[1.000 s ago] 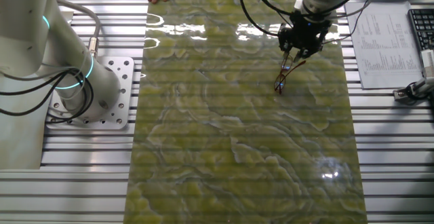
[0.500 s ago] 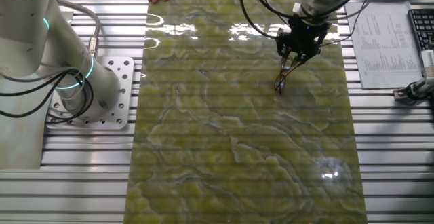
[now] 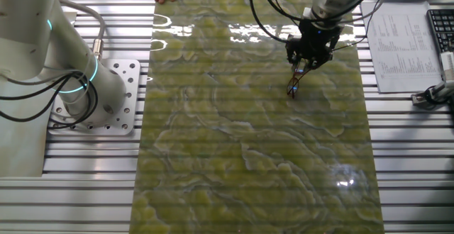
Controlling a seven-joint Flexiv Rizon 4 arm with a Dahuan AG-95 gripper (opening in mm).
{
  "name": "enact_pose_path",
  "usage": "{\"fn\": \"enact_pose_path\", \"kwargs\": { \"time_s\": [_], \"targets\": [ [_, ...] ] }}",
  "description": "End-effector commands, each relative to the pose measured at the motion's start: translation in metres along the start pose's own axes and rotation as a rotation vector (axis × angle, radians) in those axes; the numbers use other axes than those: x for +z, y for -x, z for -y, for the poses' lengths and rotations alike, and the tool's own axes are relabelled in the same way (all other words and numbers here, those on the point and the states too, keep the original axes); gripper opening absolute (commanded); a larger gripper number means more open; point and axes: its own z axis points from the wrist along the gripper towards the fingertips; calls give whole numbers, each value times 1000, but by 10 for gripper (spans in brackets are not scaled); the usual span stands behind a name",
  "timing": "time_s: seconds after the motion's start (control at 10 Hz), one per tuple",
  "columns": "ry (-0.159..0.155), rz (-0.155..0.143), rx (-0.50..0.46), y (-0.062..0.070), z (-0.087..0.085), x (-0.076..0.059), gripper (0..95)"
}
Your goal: Unfold the leg of the glasses (with one hand)
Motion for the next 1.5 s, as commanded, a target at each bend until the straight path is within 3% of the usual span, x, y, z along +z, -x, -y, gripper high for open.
{"fn": "enact_pose_path", "kwargs": {
  "time_s": [0.1, 0.5, 1.5],
  "targets": [
    [1, 1, -10, -3, 0, 1, 190],
    [0, -4, -38, -12, -6, 8, 190],
    [-3, -8, -50, -15, -8, 15, 190]
  ]
}}
